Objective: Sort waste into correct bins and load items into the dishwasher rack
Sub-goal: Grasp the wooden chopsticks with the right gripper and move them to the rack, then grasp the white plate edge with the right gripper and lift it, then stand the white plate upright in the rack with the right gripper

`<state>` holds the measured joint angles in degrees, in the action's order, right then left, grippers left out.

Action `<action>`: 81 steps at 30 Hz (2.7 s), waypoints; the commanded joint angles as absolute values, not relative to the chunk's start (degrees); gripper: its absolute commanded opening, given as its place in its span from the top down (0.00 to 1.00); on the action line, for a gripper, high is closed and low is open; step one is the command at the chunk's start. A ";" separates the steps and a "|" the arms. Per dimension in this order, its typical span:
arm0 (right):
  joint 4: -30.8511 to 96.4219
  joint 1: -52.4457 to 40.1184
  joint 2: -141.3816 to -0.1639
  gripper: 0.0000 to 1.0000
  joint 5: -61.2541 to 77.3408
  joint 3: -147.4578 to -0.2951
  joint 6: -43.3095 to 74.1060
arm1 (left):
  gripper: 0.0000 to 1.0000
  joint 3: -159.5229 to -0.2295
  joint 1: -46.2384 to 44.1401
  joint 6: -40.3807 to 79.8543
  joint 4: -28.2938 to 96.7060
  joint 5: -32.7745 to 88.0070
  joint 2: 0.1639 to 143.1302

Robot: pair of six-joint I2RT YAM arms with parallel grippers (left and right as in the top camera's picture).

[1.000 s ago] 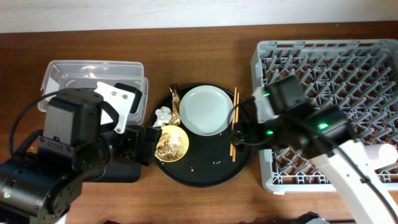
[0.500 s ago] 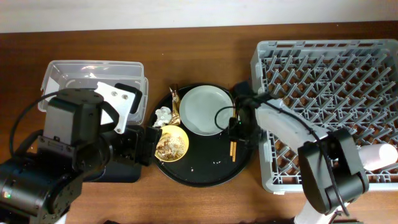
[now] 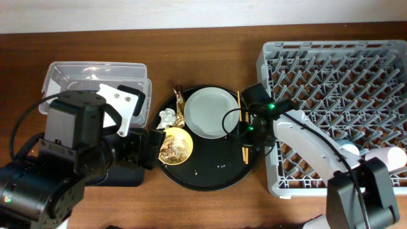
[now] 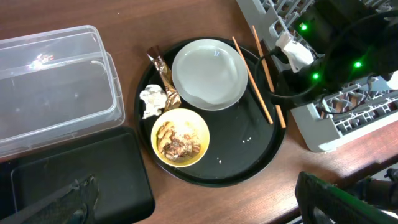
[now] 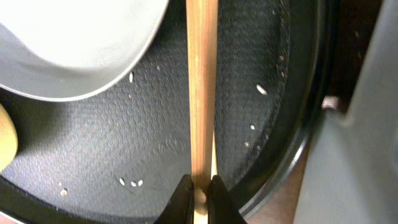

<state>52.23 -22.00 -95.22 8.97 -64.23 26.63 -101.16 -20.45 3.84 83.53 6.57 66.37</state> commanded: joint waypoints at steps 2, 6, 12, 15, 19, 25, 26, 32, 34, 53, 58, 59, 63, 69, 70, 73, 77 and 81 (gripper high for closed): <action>56.66 -19.35 -74.89 0.96 -0.01 -70.70 22.44 | 0.00 -101.67 -20.34 2.94 83.50 6.15 66.24; 60.07 -6.39 -69.58 0.96 -2.22 -70.61 8.58 | 0.00 -101.67 -20.34 2.94 83.50 6.15 66.24; 57.21 -3.70 -82.96 0.96 -0.16 -70.61 4.73 | 0.00 -101.67 -20.34 2.94 83.53 6.15 66.24; 56.53 -4.86 -89.01 0.96 7.44 -70.61 1.61 | 0.00 -101.67 -20.34 2.96 83.50 6.15 66.24; 58.76 -6.90 -87.85 0.44 12.53 -71.37 3.88 | 0.00 -101.67 -20.34 2.94 83.50 6.15 66.24; 57.56 -29.47 -87.77 0.56 -1.63 -70.61 22.35 | 0.00 -101.67 -20.34 2.94 83.50 6.15 66.24; 57.34 -30.61 -90.37 0.57 -5.10 -70.61 25.78 | 0.00 -101.67 -20.34 2.94 83.53 6.15 66.24; 53.47 -27.75 -108.99 0.65 -3.46 -70.61 26.85 | 0.00 -101.67 -20.34 2.94 83.50 6.15 66.24; 53.25 -27.73 -111.44 0.80 -3.05 -70.61 25.71 | 0.00 -101.67 -20.34 2.94 83.50 6.15 66.24; 58.98 -8.97 -87.09 0.40 1.89 -69.60 10.50 | 0.00 -101.67 -20.34 2.94 83.50 6.15 66.24; 59.48 -18.24 -67.85 0.39 10.98 -72.31 16.49 | 0.00 -101.67 -20.34 2.94 83.50 6.15 66.24; 59.46 -21.58 -67.68 0.47 10.94 -72.27 19.88 | 0.00 -101.67 -20.34 2.94 83.53 6.15 66.24; 55.92 -29.61 -85.12 0.48 -1.30 -71.02 39.57 | 0.00 -101.67 -20.34 2.94 83.53 6.15 66.24; 42.57 -20.60 -110.13 0.58 15.22 -71.02 40.97 | 0.00 -101.67 -20.34 2.94 83.53 6.15 66.24; 42.30 -20.64 -110.52 0.64 15.22 -71.02 40.99 | 0.00 -101.67 -20.34 2.94 83.53 6.15 66.24; 40.42 -20.53 -110.56 0.72 13.45 -71.02 41.01 | 0.00 -101.67 -20.34 2.94 83.53 6.15 66.24; 41.71 -20.18 -111.00 0.93 11.53 -70.74 40.86 | 0.00 -101.67 -20.34 2.94 83.57 6.15 66.24; 40.84 -20.21 -111.00 0.77 10.02 -69.41 41.01 | 0.00 -101.67 -20.34 2.94 83.64 6.15 66.24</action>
